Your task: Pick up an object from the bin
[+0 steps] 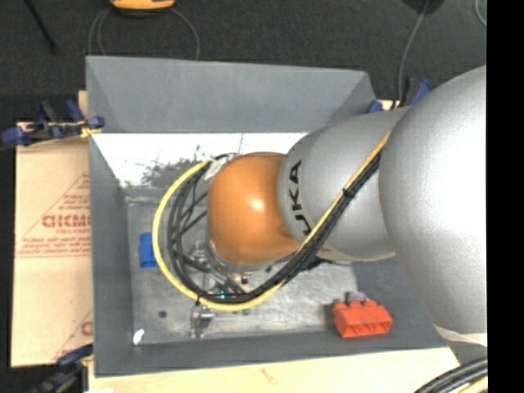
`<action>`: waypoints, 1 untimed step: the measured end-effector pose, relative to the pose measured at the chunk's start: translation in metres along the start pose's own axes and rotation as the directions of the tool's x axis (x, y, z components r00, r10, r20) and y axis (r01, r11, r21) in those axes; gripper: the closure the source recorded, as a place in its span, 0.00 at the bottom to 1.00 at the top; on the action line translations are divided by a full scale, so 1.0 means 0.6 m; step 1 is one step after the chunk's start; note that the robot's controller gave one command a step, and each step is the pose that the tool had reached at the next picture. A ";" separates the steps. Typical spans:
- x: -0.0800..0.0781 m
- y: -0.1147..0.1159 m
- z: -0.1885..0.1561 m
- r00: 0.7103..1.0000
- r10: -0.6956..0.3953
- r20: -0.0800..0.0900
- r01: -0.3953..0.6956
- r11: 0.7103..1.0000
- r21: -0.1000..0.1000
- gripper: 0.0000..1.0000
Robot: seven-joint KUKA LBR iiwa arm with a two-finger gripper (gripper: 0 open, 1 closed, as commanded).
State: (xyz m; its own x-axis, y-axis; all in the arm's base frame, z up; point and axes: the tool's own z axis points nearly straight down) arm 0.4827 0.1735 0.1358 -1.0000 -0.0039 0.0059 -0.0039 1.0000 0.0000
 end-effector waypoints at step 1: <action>-0.040 -0.081 -0.099 0.992 0.125 0.013 -0.125 0.992 -0.002 0.00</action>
Offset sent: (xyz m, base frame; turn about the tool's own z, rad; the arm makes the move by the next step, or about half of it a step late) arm 0.0219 -0.0457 0.0568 0.1207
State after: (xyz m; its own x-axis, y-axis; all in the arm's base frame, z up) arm 0.5071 0.1252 0.1952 -0.9926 0.1213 -0.0074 0.1213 0.9926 0.0010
